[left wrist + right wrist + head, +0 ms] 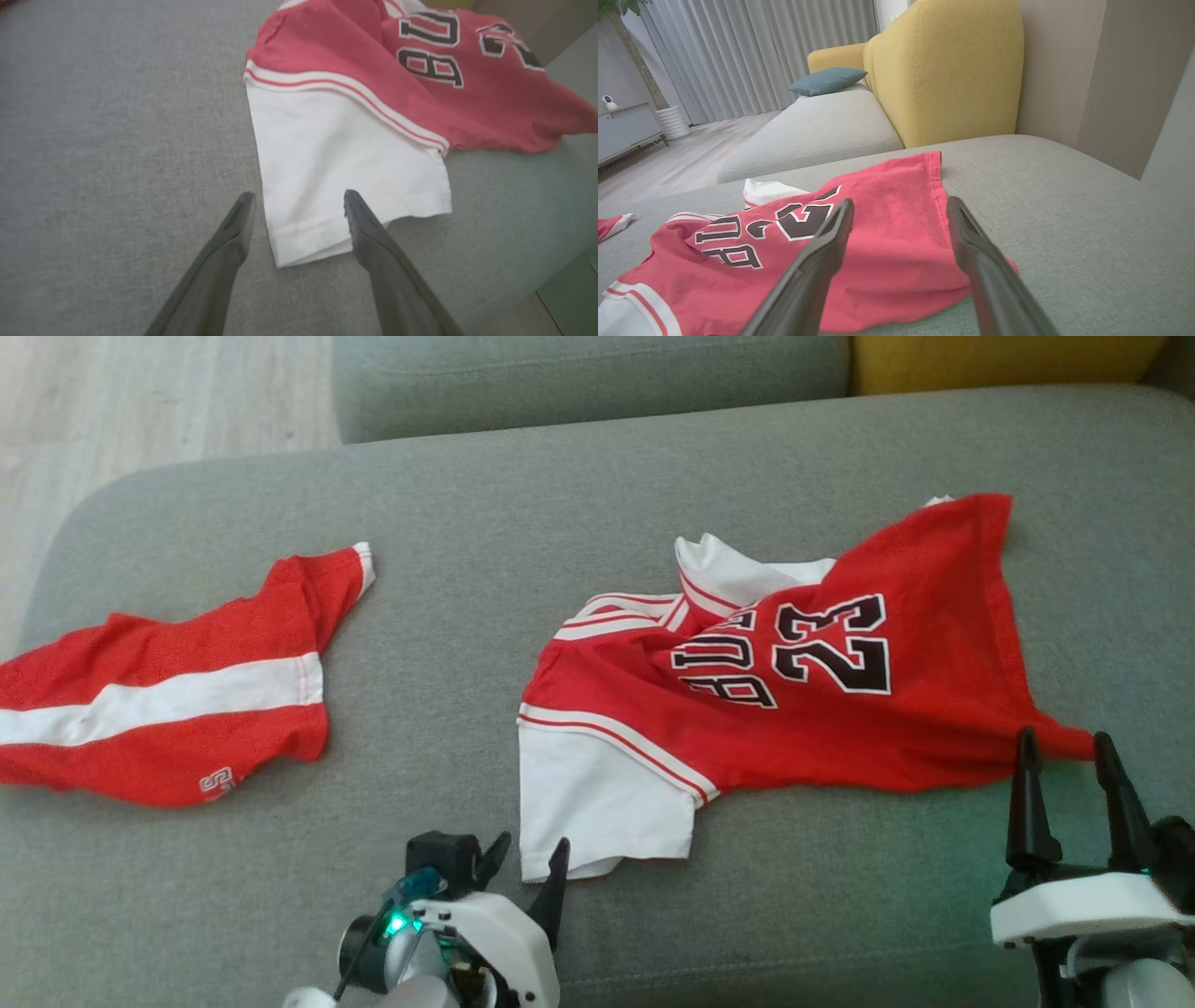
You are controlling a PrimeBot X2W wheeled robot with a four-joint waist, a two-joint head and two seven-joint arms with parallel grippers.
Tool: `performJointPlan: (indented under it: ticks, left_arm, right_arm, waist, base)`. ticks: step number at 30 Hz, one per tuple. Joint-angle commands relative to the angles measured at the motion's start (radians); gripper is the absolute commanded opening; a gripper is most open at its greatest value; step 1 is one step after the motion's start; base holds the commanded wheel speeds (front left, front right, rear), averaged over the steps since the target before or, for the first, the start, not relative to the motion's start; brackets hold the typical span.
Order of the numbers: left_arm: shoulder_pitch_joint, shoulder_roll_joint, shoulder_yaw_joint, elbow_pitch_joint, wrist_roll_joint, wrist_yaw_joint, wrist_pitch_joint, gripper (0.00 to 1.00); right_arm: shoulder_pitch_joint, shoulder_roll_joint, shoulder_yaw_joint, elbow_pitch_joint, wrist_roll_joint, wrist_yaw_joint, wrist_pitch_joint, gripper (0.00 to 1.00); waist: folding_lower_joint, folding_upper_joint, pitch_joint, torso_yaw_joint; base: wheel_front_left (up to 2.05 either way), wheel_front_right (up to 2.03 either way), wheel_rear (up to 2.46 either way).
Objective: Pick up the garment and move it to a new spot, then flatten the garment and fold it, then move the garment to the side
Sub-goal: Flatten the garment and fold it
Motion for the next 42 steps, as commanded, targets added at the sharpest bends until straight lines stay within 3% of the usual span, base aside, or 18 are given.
performJointPlan:
  ticks: [1, 10, 16, 17, 18, 24, 29, 35, 42]
  left_arm:
    - [-0.042, 0.002, 0.024, -0.02, -0.004, -0.001, 0.0, 1.0]
    - [-0.102, 0.002, -0.011, 0.082, 0.008, 0.051, 0.061, 1.0]
    - [-0.119, 0.002, -0.023, 0.113, -0.003, 0.051, 0.085, 1.0]
    - [-0.12, 0.002, -0.027, 0.114, -0.008, 0.044, 0.087, 0.43]
    - [-0.121, 0.002, -0.032, 0.114, -0.012, 0.036, 0.088, 0.0]
    - [-0.132, 0.002, -0.012, 0.042, -0.063, 0.008, -0.006, 0.0]
    - [-0.159, 0.005, 0.049, -0.037, -0.075, 0.022, -0.121, 0.0]
    - [-0.155, 0.01, 0.099, -0.123, -0.054, 0.028, -0.149, 0.0]
    - [-0.128, 0.009, 0.166, -0.206, -0.017, 0.045, -0.152, 0.0]
  right_arm:
    - [-0.04, -0.01, 0.026, -0.028, 0.004, 0.007, -0.014, 1.0]
    - [-0.057, -0.01, 0.03, -0.018, 0.008, 0.007, -0.023, 1.0]
    - [-0.067, -0.01, 0.024, -0.011, 0.009, 0.007, -0.029, 1.0]
    - [-0.068, -0.01, 0.021, -0.009, 0.008, 0.007, -0.03, 1.0]
    - [-0.069, -0.01, 0.016, -0.006, 0.006, 0.007, -0.029, 1.0]
    - [-0.081, -0.01, -0.019, 0.034, -0.003, 0.007, -0.005, 1.0]
    - [-0.087, -0.01, -0.037, 0.088, -0.008, 0.007, 0.032, 1.0]
    - [-0.09, -0.01, -0.009, 0.138, -0.008, 0.007, 0.063, 1.0]
    - [-0.099, -0.01, -0.051, 0.187, -0.033, 0.007, 0.08, 1.0]
  waist:
    - [0.0, 0.0, 0.004, -0.006]
    - [0.0, 0.0, 0.029, -0.037]
    - [0.0, 0.0, 0.037, -0.043]
    - [0.0, 0.0, 0.038, -0.043]
    - [0.0, 0.0, 0.038, -0.042]
    - [0.0, 0.0, 0.033, -0.026]
    - [0.0, 0.0, 0.026, -0.003]
    - [0.0, 0.0, 0.029, 0.008]
    - [0.0, 0.0, 0.035, 0.009]
  base:
    - [0.0, 0.0, 0.0]
    - [0.0, 0.0, 0.0]
    - [0.0, 0.0, 0.0]
    - [0.0, 0.0, 0.0]
    - [0.0, 0.0, 0.0]
    - [0.0, 0.0, 0.0]
    - [0.0, 0.0, 0.0]
    - [0.0, 0.0, 0.0]
    - [0.0, 0.0, 0.0]
